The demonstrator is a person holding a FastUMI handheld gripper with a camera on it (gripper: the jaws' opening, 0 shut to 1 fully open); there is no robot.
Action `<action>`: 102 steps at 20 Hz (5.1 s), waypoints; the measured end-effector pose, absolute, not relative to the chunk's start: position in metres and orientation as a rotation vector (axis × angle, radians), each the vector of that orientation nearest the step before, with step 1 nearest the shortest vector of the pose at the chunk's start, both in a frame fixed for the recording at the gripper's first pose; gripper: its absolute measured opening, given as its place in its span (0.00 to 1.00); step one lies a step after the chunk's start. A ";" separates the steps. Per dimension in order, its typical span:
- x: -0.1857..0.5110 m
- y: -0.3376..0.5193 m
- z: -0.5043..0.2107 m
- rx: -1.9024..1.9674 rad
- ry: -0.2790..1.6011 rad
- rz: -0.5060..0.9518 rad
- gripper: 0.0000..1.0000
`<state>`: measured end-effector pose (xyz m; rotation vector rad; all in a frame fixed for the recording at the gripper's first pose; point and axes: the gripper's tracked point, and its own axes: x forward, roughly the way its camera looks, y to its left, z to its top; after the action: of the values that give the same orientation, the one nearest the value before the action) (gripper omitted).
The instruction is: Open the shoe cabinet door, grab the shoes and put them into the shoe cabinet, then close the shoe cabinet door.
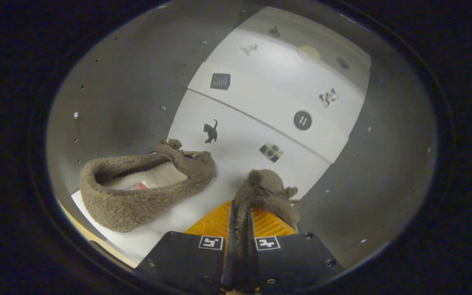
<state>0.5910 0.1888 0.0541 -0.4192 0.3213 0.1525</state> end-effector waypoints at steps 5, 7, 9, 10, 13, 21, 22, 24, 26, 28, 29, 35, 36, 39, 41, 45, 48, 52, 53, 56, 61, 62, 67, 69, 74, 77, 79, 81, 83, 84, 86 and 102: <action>0.598 0.190 0.062 -0.045 0.357 0.130 0.19; 0.595 0.185 0.068 -0.028 0.366 0.121 0.23; 0.593 0.191 0.069 -0.025 0.376 0.139 0.23; 0.588 0.194 0.070 -0.022 0.385 0.153 0.23; 0.575 0.198 0.074 -0.001 0.382 0.167 0.28; 0.459 0.196 0.171 0.000 0.150 0.142 0.67; 0.438 0.197 0.183 0.005 0.127 0.149 0.74; 0.392 0.203 0.200 0.001 0.093 0.173 0.88; 0.343 0.204 0.216 -0.028 0.038 0.189 1.00; 0.297 0.201 0.221 -0.065 -0.007 0.184 1.00; 0.273 0.200 0.222 -0.083 -0.019 0.178 1.00; 0.136 0.164 0.233 -0.088 -0.052 0.149 1.00; 0.115 0.151 0.234 -0.080 -0.048 0.130 1.00; 0.064 0.129 0.242 -0.041 -0.011 0.141 1.00; 0.035 0.112 0.251 -0.051 0.005 0.181 1.00; -0.016 0.045 0.275 -0.087 -0.088 0.164 1.00; -0.054 -0.014 0.282 -0.112 -0.137 0.110 1.00; -0.086 -0.084 0.292 -0.121 -0.194 0.041 1.00; -0.091 -0.100 0.291 -0.122 -0.197 0.028 1.00; -0.095 -0.150 0.282 -0.142 -0.174 -0.021 1.00; -0.075 -0.207 0.264 -0.159 -0.139 -0.036 1.00; -0.064 -0.215 0.255 -0.154 -0.119 -0.020 1.00; 0.007 -0.251 0.230 -0.134 -0.059 -0.005 1.00; 0.036 -0.259 0.217 -0.152 -0.035 -0.037 1.00; 0.089 -0.234 0.193 -0.160 0.004 0.005 1.00; 0.111 -0.212 0.180 -0.203 0.012 0.041 1.00; 0.122 -0.194 0.168 -0.211 0.039 0.064 1.00; 0.130 -0.174 0.160 -0.221 0.051 0.091 1.00; 0.136 -0.160 0.159 -0.217 0.045 0.105 1.00; 0.139 -0.147 0.157 -0.203 0.050 0.136 1.00; 0.138 -0.121 0.147 -0.175 0.068 0.199 1.00; 0.134 0.031 0.139 -0.086 0.070 0.262 0.92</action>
<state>0.1344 0.0314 0.1388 -0.0860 0.0701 0.2620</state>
